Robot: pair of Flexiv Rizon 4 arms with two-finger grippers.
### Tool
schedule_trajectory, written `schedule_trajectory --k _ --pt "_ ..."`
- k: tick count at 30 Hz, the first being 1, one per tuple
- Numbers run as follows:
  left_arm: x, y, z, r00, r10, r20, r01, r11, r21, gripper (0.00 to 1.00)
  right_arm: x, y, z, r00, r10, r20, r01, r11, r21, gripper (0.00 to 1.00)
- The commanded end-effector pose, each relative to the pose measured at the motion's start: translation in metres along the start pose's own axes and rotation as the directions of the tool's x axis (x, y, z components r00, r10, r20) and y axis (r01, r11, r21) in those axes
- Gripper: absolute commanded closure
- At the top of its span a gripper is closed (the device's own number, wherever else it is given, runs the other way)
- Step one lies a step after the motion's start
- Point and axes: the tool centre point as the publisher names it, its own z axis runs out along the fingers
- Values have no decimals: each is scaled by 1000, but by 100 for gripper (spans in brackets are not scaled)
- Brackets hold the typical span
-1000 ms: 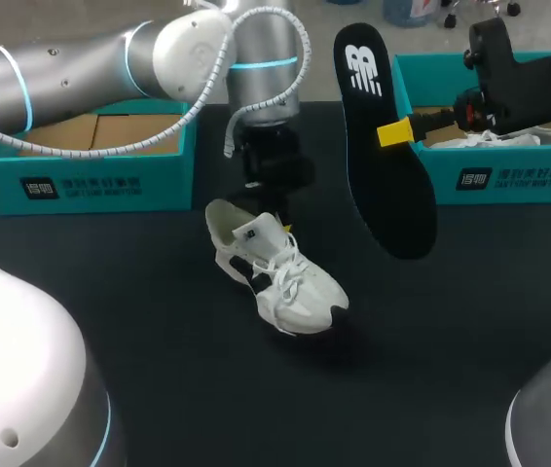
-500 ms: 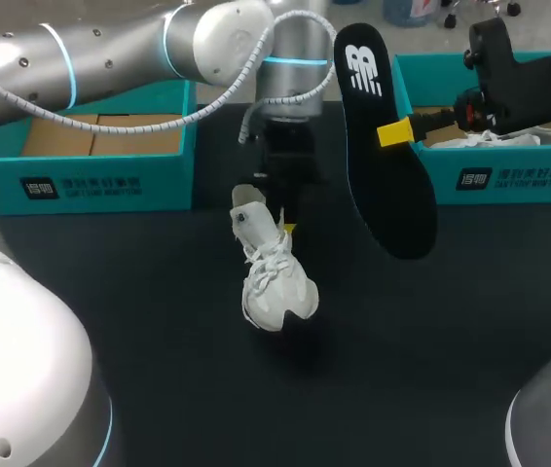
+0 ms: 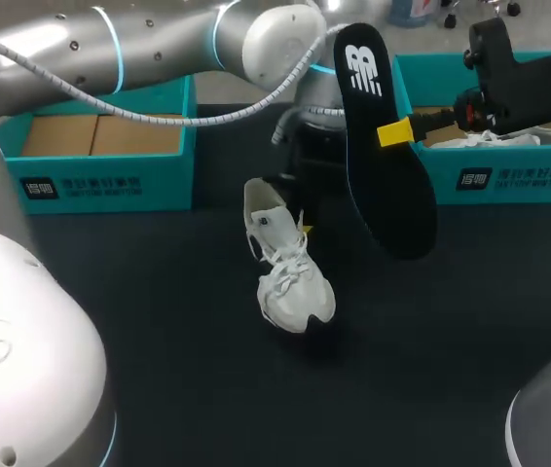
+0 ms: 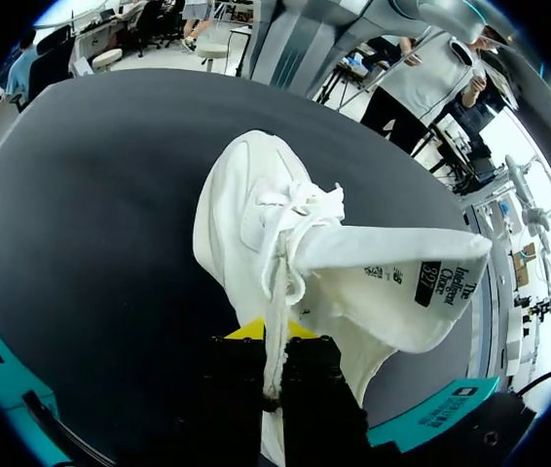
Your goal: Take the shoe out of the shoebox, open the shoe tongue, remove and reinsert the insole, then place the shoe into the shoebox
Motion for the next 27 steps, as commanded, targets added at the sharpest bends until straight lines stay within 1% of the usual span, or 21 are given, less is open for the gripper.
schedule_trajectory --k 1,5,8,22,27 --pt "-9 -1 -3 994 8 -106 -12 999 -39 100 -1 0 2 1000 0 0 0 1000 2 100" --pt "-16 -1 0 988 16 -155 -29 996 -82 100 -1 0 2 1000 0 0 0 1000 2 100" --pt "-19 -3 2 986 12 -168 -29 995 -98 100 -1 0 2 1000 0 0 0 1000 2 100" --pt "-29 0 21 976 53 -212 -74 993 -91 100 -1 0 2 1000 0 0 0 1000 2 100" --pt "-33 -2 28 972 71 -225 -92 992 -85 100 -1 0 2 1000 0 0 0 1000 2 100"
